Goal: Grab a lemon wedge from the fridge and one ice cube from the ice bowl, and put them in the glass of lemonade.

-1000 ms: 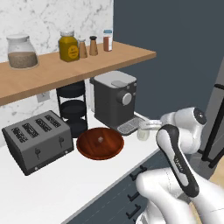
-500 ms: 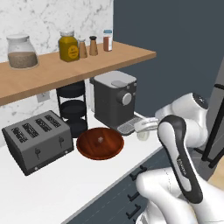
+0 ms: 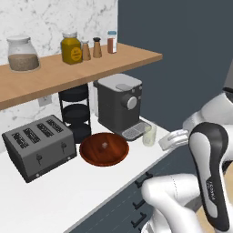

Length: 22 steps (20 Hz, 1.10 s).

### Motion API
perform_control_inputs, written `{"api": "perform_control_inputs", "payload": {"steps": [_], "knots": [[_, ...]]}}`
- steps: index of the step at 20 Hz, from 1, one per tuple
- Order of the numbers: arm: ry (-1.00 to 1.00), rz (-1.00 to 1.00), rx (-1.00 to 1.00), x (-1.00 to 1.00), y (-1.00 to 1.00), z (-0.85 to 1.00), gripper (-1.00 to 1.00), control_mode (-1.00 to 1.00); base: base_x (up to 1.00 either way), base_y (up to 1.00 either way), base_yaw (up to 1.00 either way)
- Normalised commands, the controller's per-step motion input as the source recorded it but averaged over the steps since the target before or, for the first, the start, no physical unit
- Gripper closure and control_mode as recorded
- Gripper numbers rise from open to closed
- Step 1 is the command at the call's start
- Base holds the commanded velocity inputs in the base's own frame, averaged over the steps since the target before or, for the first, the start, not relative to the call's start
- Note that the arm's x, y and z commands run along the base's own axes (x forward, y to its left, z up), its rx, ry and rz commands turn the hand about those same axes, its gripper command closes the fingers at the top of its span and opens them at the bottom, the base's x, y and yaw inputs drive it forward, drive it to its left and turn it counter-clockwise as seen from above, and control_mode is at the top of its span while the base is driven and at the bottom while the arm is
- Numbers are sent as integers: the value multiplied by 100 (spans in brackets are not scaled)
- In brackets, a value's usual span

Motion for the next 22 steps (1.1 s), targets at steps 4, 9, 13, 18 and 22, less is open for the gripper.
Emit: {"api": "perform_control_inputs", "payload": {"steps": [4,9,13,18,22], "knots": [[3,-9,-7,-58,0,8,-100,-100,0,0,0],[3,-10,-11,-43,0,-4,-100,-100,0,0,0],[0,-7,-7,-15,-4,-6,-100,100,-23,-12,-6],[0,0,0,0,0,0,-100,100,-83,-42,-12],[0,0,0,0,0,0,-100,100,-65,-83,-2]]}}
